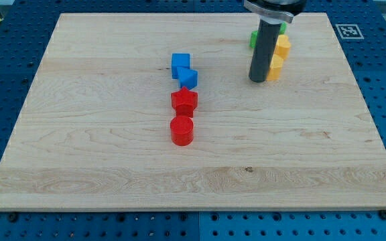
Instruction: Move the green star to the top of the yellow heart
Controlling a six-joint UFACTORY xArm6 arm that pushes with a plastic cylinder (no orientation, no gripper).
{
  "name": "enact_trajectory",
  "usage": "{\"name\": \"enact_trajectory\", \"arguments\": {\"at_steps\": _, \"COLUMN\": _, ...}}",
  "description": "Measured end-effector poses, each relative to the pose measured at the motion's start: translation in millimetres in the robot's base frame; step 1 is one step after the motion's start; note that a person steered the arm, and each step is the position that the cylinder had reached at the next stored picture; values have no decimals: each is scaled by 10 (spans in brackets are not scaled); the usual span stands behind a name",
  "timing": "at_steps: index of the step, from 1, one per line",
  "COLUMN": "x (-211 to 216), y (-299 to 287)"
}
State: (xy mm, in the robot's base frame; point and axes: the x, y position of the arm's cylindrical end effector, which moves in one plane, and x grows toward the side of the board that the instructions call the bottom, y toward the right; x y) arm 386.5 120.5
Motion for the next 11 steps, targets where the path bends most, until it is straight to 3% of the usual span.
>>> {"name": "enact_trajectory", "arguments": {"at_steps": 2, "x": -21, "y": 102}}
{"name": "enact_trajectory", "arguments": {"at_steps": 4, "x": -489, "y": -452}}
{"name": "enact_trajectory", "arguments": {"at_steps": 5, "x": -551, "y": -452}}
{"name": "enact_trajectory", "arguments": {"at_steps": 9, "x": -801, "y": 169}}
{"name": "enact_trajectory", "arguments": {"at_steps": 11, "x": -895, "y": 192}}
